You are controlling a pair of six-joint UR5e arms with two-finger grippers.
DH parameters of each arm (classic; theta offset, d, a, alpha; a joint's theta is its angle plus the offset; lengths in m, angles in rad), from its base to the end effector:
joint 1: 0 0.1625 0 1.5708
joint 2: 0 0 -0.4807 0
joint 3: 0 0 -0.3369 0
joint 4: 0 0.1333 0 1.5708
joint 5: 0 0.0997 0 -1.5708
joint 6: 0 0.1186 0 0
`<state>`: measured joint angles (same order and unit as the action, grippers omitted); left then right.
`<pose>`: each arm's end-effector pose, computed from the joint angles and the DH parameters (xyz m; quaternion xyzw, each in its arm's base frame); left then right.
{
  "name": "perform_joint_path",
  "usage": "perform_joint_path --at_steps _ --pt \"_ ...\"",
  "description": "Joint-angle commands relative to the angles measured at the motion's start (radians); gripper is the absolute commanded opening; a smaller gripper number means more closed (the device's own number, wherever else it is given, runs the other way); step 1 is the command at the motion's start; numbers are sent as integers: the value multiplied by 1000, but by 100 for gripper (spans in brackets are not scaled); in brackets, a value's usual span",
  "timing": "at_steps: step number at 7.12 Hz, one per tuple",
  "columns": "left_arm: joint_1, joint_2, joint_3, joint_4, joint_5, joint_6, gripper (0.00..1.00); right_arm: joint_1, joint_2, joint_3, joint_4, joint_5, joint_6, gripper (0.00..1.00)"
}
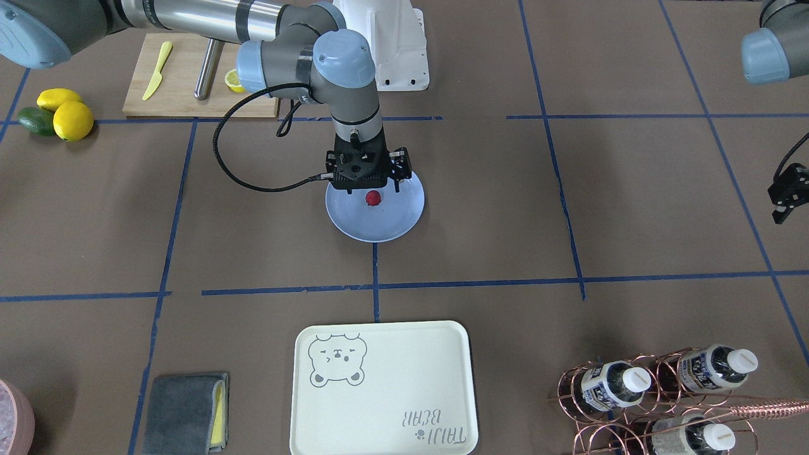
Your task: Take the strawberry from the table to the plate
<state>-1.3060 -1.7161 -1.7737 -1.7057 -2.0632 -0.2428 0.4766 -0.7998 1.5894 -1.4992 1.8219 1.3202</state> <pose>0.0624 -0.5251 0.5694 0.1651 0.2873 0.0687 0.9410 -0.5960 -0.4245 0.2673 0.0409 -0.4275 0.0497 0.9017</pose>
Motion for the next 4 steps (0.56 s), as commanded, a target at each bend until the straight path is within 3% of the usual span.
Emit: perform_joint_path --at_steps 1,2,3,4 --pt "-2 4 3 1 0 5 100 77 -70 259 -275 28 -152 100" --pt "-4 4 10 6 -2 7 100 153 -108 361 -418 54 -302 100" --pt "-22 6 32 6 -17 11 100 237 -168 409 -446 127 -432 100" --pt "-74 12 74 8 -94 99 100 355 -259 438 -437 233 -569 100"
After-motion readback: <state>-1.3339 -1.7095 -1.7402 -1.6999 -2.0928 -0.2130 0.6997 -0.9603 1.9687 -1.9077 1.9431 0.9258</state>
